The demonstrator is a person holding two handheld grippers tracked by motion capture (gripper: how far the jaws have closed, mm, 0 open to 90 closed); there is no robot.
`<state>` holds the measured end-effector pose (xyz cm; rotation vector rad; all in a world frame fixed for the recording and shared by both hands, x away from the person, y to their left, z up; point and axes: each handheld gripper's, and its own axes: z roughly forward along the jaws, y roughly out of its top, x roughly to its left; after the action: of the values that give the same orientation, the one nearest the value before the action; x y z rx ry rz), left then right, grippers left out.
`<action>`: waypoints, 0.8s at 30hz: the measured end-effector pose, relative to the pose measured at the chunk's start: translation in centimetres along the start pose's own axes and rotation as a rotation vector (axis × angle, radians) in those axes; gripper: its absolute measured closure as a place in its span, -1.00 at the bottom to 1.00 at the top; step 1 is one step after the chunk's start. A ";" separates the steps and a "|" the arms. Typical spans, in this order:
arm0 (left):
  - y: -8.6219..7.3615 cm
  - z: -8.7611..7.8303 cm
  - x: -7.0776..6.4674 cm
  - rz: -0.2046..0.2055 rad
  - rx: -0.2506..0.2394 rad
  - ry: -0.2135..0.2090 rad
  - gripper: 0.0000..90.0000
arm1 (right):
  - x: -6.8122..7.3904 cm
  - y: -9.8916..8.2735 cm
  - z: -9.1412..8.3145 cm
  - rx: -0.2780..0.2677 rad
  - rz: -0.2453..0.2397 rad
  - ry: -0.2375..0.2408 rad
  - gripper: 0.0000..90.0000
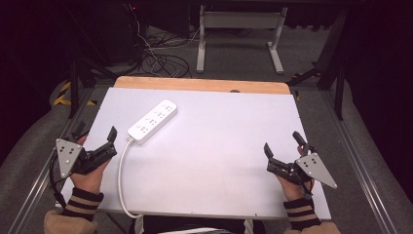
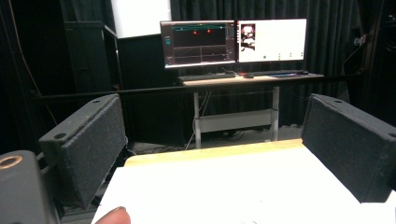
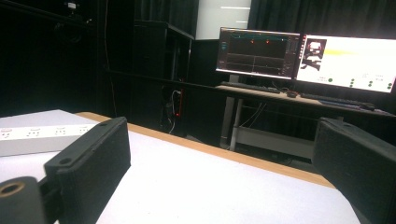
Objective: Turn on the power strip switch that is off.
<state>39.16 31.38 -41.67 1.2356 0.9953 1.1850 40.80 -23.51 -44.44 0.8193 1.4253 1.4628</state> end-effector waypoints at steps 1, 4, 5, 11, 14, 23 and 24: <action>0.0 0.0 0.0 -0.003 0.005 -0.003 -0.85 | 0.0 0.0 0.0 0.000 0.000 0.000 -0.89; 0.0 0.1 0.1 -0.013 0.010 -0.005 -0.84 | 0.0 0.0 0.0 0.000 0.000 0.000 -0.89; 0.0 0.1 0.1 -0.013 0.013 -0.005 -0.83 | 0.0 0.0 0.0 0.000 0.000 0.001 -0.89; 0.0 0.2 0.0 -0.018 0.022 -0.015 -0.81 | 0.0 0.1 -0.1 -0.001 -0.003 0.001 -0.89; 0.0 0.3 0.0 -0.020 0.028 -0.017 -0.80 | 0.0 0.0 -0.1 0.001 -0.004 -0.001 -0.88; -0.2 0.4 0.1 -0.033 0.052 -0.021 -0.76 | 0.1 0.1 -0.3 -0.003 -0.009 -0.005 -0.88; -0.2 0.3 0.1 -0.036 0.051 -0.022 -0.76 | 0.1 0.1 -0.3 0.001 -0.007 -0.006 -0.88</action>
<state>39.54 31.47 -41.80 1.2636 1.0330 1.1224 40.45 -23.50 -44.38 0.8183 1.4229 1.4536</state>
